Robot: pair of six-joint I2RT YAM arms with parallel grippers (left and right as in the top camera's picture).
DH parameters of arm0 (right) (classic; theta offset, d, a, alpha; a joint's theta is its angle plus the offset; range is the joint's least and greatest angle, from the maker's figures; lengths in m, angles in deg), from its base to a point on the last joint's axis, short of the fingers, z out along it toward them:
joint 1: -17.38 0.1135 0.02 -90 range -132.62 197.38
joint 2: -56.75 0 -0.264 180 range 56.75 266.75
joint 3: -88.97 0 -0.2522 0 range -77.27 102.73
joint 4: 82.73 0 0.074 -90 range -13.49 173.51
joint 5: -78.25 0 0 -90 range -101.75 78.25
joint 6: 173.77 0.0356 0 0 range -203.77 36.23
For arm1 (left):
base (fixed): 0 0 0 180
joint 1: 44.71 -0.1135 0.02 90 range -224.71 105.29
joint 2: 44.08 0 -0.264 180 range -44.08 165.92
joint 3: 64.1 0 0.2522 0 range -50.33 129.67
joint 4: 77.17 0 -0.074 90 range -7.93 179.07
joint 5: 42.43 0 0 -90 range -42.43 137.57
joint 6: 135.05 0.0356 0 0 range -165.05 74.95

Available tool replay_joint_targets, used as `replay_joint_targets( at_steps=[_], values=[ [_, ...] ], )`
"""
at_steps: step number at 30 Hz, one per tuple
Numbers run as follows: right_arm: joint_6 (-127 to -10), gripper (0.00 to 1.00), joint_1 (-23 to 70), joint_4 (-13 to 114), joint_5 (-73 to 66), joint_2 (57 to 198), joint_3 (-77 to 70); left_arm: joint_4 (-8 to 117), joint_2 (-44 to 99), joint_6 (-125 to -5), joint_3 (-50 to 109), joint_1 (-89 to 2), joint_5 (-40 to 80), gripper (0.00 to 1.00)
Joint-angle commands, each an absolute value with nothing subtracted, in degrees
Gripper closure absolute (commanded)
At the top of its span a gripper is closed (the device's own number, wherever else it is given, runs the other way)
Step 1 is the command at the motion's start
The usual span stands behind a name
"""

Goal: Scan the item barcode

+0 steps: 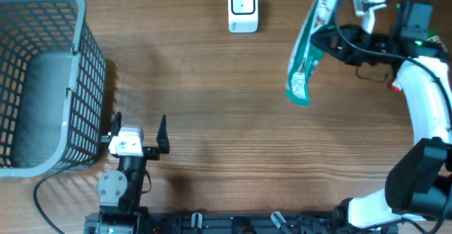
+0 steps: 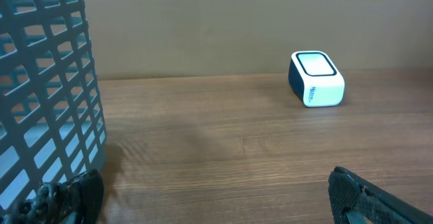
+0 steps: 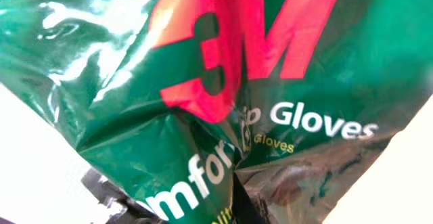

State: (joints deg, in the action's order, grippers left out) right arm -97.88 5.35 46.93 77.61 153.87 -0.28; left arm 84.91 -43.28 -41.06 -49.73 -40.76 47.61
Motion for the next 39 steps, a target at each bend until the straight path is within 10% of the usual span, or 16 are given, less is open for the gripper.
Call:
replay_joint_targets(
  at_steps=[1, 19, 32, 39],
  values=[
    [-117.2, 0.96, 4.2, 45.8, 81.2, 154.2, -0.2, 84.8, -43.7, -41.4, -50.0, -41.0, 46.7, 0.00],
    [-132.7, 0.95, 10.7, 56.9, 81.2, 154.3, -0.5, 84.8, -43.7, -41.4, -50.0, -41.0, 46.7, 0.00],
    [-20.9, 0.96, 10.2, 57.3, 80.5, 156.6, -0.9, 84.8, -43.7, -41.4, -50.0, -41.0, 46.7, 0.00],
    [-36.8, 0.95, 13.5, 47.8, 23.3, 156.6, -0.9, 84.8, -43.7, -41.4, -50.0, -41.0, 46.7, 0.00]
  ],
)
